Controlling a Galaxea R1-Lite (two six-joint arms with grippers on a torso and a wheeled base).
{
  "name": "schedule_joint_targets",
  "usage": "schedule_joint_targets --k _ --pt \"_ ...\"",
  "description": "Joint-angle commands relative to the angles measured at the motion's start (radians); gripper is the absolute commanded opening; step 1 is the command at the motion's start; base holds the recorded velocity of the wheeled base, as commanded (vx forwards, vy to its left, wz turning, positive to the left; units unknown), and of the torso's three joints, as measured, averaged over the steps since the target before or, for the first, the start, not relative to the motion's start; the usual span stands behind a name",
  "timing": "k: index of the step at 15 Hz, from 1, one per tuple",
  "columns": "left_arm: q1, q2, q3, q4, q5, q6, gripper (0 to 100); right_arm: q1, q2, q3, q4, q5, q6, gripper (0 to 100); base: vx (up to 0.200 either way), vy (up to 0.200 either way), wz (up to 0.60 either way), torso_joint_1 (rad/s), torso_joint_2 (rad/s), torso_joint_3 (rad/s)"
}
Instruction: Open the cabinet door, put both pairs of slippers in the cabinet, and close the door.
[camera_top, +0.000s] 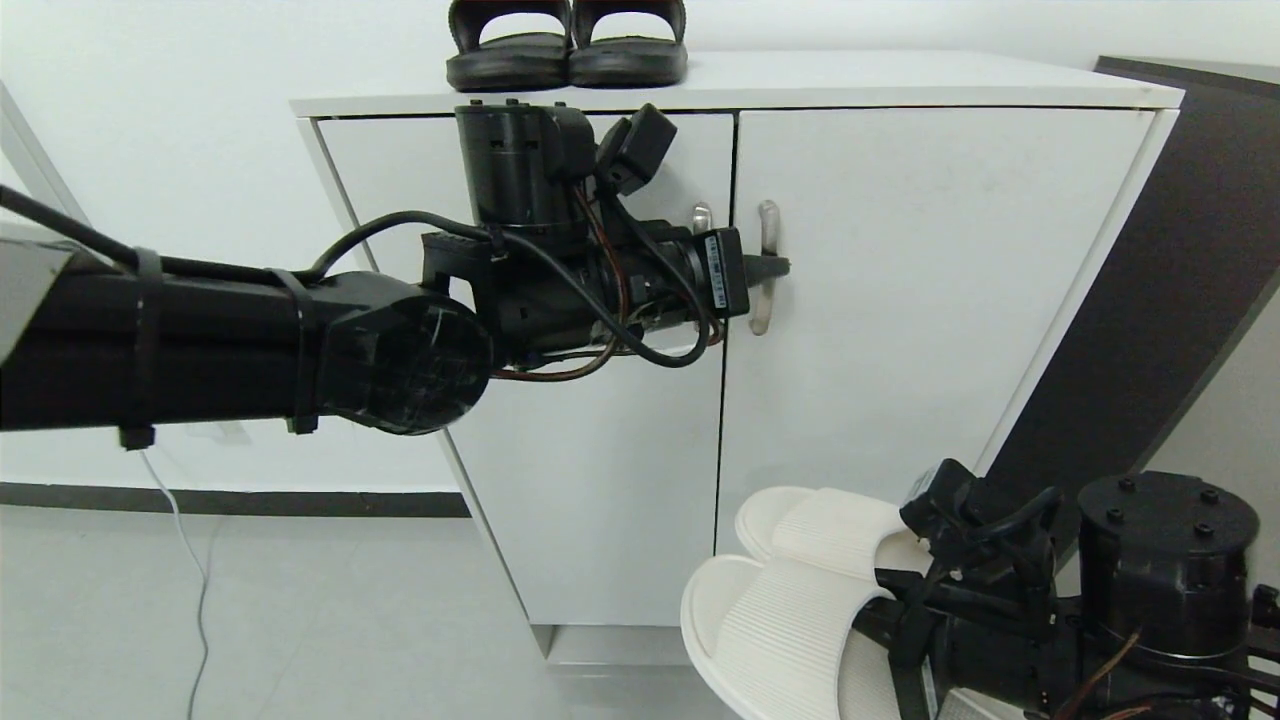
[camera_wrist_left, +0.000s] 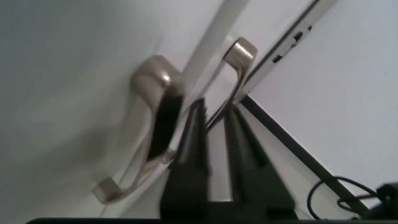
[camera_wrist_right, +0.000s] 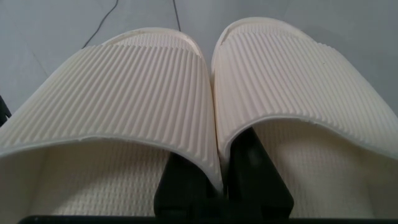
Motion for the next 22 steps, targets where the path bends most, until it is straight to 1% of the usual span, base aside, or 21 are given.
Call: schedule_joint_targets --k 1,3,5,6,7,8,10,12,13,15,16,19,22 --pt "-0.002 -0.050 0.047 -0.002 -0.003 -0.004 0 0.001 0.001 0.002 0.000 0.004 0.000 0 0.000 0.000 0.00 0.000 0.00 0.000" --pt "-0.005 -0.091 0.098 -0.005 -0.004 -0.004 0 0.002 -0.009 0.017 -0.002 0.044 -0.002 0 0.000 0.000 0.00 0.000 0.00 0.000" --pt "-0.011 -0.140 0.145 -0.005 -0.006 -0.004 0 0.007 -0.035 0.042 -0.002 0.105 -0.009 0 0.000 0.000 0.00 0.000 0.00 0.000" --pt "-0.019 -0.159 0.159 -0.005 -0.006 -0.004 0 0.008 -0.047 0.053 -0.002 0.128 -0.011 0 0.000 0.000 0.00 0.000 0.00 0.000" --pt "-0.026 -0.194 0.198 -0.005 -0.007 -0.006 0 0.010 -0.076 0.074 0.000 0.177 -0.012 0 0.000 0.000 0.00 0.000 0.00 0.000" --pt "-0.036 -0.215 0.222 -0.005 -0.007 -0.004 0 0.011 -0.088 0.083 0.001 0.200 -0.016 0 0.000 0.000 0.00 0.000 0.00 0.000" --pt "-0.046 -0.289 0.302 -0.007 -0.010 -0.002 0 0.013 -0.096 0.096 0.001 0.206 -0.039 0 0.000 0.000 0.00 0.000 0.00 0.000" --pt "-0.048 -0.343 0.345 -0.007 -0.010 -0.002 0 0.014 -0.096 0.097 0.001 0.206 -0.043 0 0.000 0.000 0.00 0.000 0.00 0.000" --pt "-0.042 -0.344 0.343 -0.009 -0.009 -0.004 0 0.019 -0.096 0.097 0.001 0.206 -0.045 0 0.000 0.000 0.00 0.000 0.00 0.000" --pt "-0.006 -0.334 0.331 -0.009 -0.010 -0.004 0 0.025 -0.096 0.097 0.001 0.205 -0.045 0 0.000 0.000 0.00 0.000 0.00 0.000" --pt "-0.002 -0.318 0.322 -0.007 -0.009 -0.004 0 0.025 -0.096 0.097 0.001 0.203 -0.045 0 0.000 0.000 0.00 0.000 0.00 0.000" --pt "0.027 -0.263 0.274 -0.007 -0.009 -0.002 0 0.025 -0.097 0.097 0.000 0.202 -0.045 0 0.000 0.000 0.00 0.000 0.00 0.000" --pt "0.029 -0.222 0.233 -0.002 -0.009 -0.002 0 0.025 -0.093 0.097 0.000 0.200 -0.045 0 0.000 0.000 0.00 0.000 0.00 0.000"
